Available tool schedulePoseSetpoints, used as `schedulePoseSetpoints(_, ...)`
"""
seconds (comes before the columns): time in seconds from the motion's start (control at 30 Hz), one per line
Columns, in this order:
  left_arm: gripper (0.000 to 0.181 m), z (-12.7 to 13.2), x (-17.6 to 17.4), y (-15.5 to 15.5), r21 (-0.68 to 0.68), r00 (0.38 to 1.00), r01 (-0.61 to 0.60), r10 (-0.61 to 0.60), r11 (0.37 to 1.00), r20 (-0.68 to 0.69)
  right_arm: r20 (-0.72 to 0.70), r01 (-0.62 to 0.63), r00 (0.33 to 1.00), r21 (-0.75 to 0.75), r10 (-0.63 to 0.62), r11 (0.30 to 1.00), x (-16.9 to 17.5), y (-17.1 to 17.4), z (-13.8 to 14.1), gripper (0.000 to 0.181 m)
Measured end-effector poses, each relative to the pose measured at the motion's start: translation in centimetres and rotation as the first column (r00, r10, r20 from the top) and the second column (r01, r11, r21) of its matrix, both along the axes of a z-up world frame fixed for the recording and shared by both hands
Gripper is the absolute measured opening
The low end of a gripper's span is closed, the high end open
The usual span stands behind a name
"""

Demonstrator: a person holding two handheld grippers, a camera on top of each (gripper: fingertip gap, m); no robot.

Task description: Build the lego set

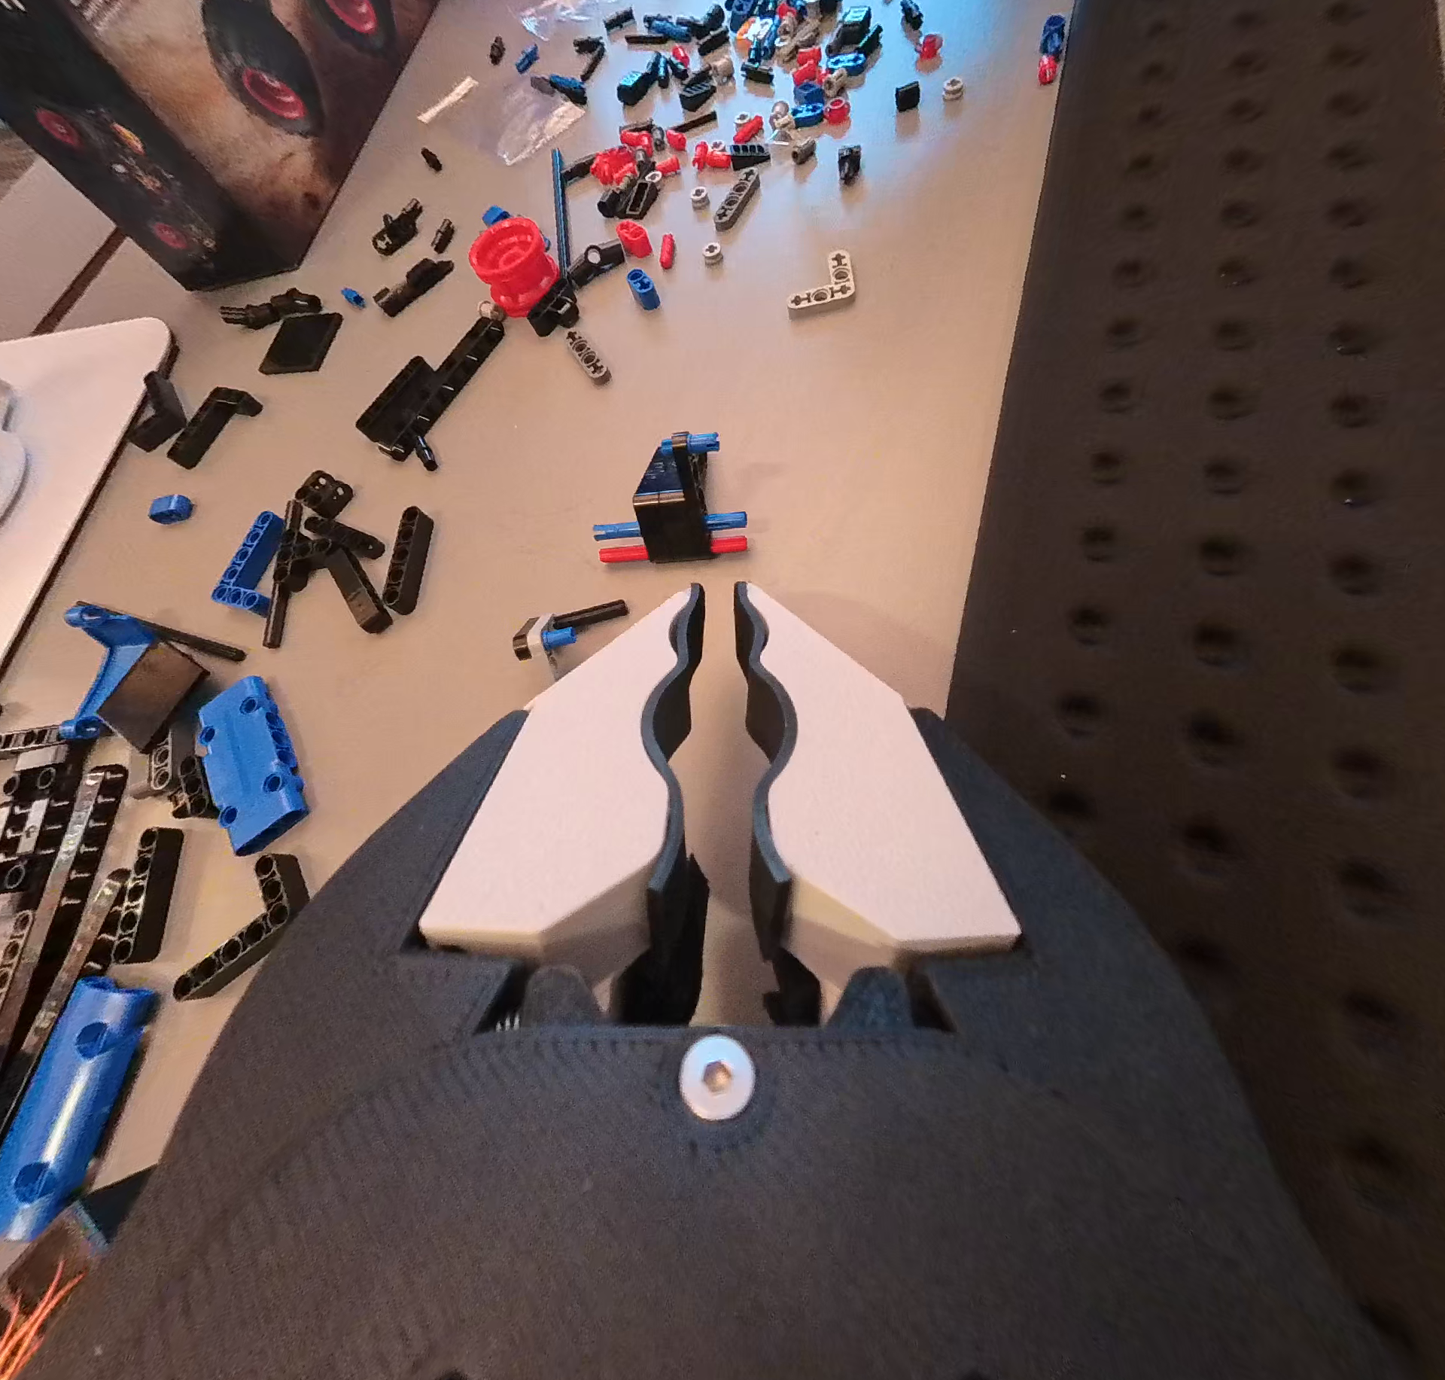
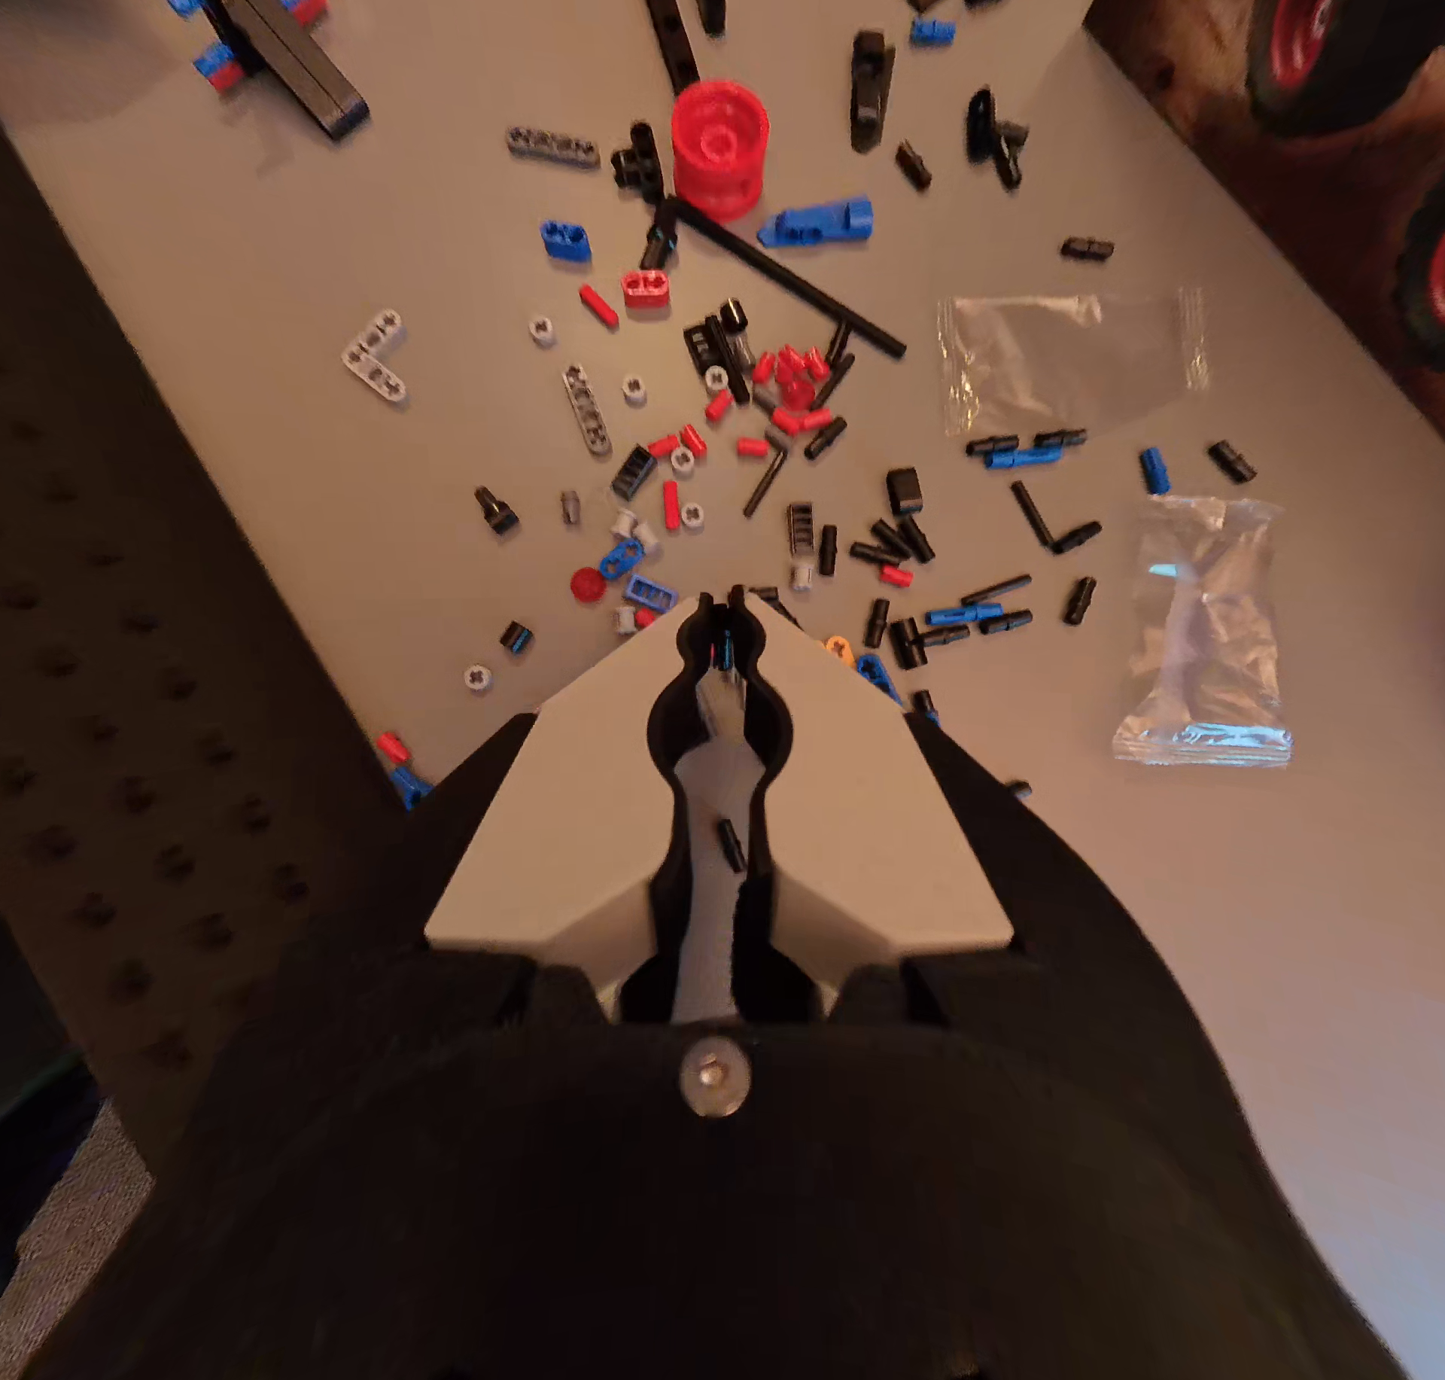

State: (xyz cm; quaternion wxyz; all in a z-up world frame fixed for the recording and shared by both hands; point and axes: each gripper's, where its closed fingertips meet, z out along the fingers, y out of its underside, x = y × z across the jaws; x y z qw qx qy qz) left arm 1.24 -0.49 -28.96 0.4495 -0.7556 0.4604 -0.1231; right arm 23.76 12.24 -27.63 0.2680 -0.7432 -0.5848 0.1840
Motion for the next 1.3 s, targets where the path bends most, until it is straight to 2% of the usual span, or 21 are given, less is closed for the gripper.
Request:
schedulePoseSetpoints(0.17, 0.006, 0.2, -0.2, 0.2, 0.008, 1.0, -0.014, 0.014, 1.0, 0.007, -0.079, -0.011, 0.997, 0.025, 0.013, 1.0, -2.1, -0.4, 1.9, 0.002)
schedulePoseSetpoints(0.43, 0.006, 0.7, -0.5, 0.4, 0.018, 0.999, -0.036, 0.035, 0.999, 0.024, -0.173, -0.026, 0.984, 0.05, 0.034, 0.998, -5.4, -0.9, 3.3, 0.002)
schedulePoseSetpoints(0.63, 0.006, 0.8, -0.6, 0.4, 0.026, 0.999, -0.04, 0.039, 0.999, 0.024, -0.26, -0.002, 0.965, 0.067, 0.019, 0.998, -5.8, -0.9, 5.0, 0.002)
schedulePoseSetpoints(0.73, 0.006, 0.8, -0.6, 0.4, 0.028, 0.999, -0.039, 0.038, 0.999, 0.023, -0.262, 0.001, 0.965, 0.077, 0.019, 0.997, -5.6, -1.2, 5.4, 0.002)
schedulePoseSetpoints(0.83, 0.006, 0.9, -0.6, 0.3, 0.03, 0.999, -0.04, 0.039, 0.999, 0.022, -0.225, 0.036, 0.974, 0.082, -0.016, 0.996, -3.8, -0.9, 5.3, 0.002)
schedulePoseSetpoints(0.97, 0.006, 0.8, -0.5, 0.3, 0.03, 0.999, -0.034, 0.034, 0.999, 0.021, -0.069, 0.08, 0.994, 0.011, -0.079, 0.997, 0.1, -0.6, 2.1, 0.01)
schedulePoseSetpoints(1.03, 0.006, 0.7, -0.5, 0.2, 0.025, 0.999, -0.031, 0.031, 0.999, 0.016, -0.039, 0.08, 0.996, -0.029, -0.081, 0.996, 0.8, -0.6, 0.7, 0.015)
schedulePoseSetpoints(1.13, 0.006, 0.6, -0.5, 0.2, 0.024, 0.999, -0.031, 0.03, 0.999, 0.01, 0.079, 0.117, 0.99, -0.027, -0.115, 0.993, 2.5, 0.2, -1.8, 0.014)
schedulePoseSetpoints(1.3, 0.006, 0.6, -0.5, 0.3, 0.022, 0.999, -0.034, 0.033, 0.999, 0.011, 0.086, 0.104, 0.992, -0.078, -0.097, 0.992, 2.9, 0.7, -3.3, 0.01)
